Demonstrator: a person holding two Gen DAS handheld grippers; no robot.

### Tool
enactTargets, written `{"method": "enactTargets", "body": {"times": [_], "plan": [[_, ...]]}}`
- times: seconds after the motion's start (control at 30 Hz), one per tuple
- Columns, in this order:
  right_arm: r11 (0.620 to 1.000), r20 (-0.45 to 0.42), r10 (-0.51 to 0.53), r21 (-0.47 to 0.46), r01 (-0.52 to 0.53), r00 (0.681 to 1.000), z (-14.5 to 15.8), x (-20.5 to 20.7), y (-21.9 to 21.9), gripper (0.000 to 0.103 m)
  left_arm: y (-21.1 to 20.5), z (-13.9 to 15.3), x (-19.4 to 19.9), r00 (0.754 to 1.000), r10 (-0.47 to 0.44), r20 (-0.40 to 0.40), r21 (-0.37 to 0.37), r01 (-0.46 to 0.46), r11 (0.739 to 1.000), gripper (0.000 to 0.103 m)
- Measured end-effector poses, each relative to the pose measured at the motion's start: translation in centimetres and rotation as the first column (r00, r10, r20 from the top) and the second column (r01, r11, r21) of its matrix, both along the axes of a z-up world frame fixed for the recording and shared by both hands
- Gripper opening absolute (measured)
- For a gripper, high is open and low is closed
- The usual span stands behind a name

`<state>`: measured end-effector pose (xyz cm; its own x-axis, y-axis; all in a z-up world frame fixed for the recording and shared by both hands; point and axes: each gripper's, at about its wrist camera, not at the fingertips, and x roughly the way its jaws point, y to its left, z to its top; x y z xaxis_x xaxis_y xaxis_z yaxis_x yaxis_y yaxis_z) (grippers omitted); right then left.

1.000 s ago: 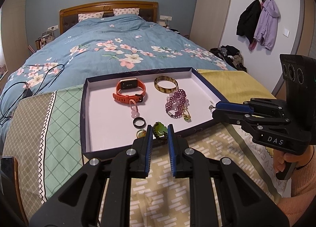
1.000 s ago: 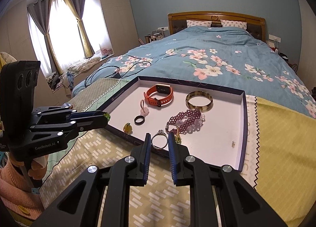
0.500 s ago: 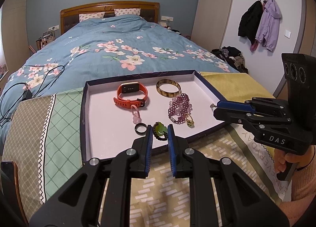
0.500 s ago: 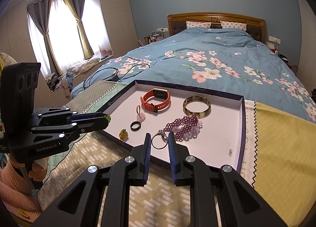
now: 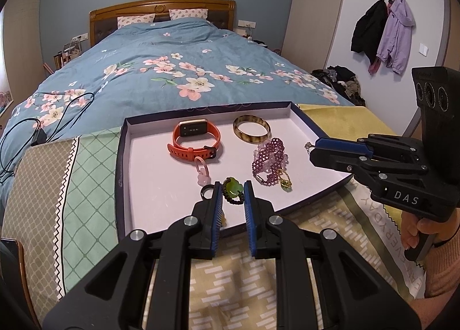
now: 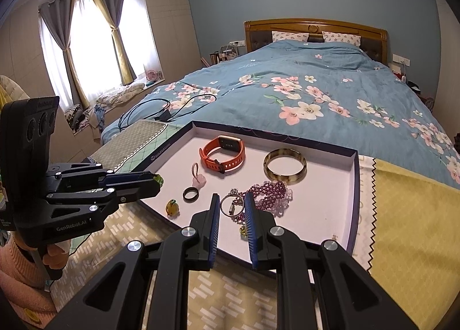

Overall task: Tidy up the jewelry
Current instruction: 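Carry the green-stone ring with left tool while right carries the silver ring over the tray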

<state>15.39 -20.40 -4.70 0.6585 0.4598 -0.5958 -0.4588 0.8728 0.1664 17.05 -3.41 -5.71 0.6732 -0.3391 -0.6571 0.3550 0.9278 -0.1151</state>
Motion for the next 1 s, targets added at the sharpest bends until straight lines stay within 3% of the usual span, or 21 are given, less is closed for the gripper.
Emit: {"method": "enactTargets", "body": {"times": [1.0], "plan": [[0.999, -0.036, -0.022, -0.033, 0.021, 0.999, -1.2, 2.8, 0.3, 0.016, -0.2, -0.5, 2.4, 0.999, 0.026, -0.019, 0.008, -0.026, 1.000, 0.015]]}}
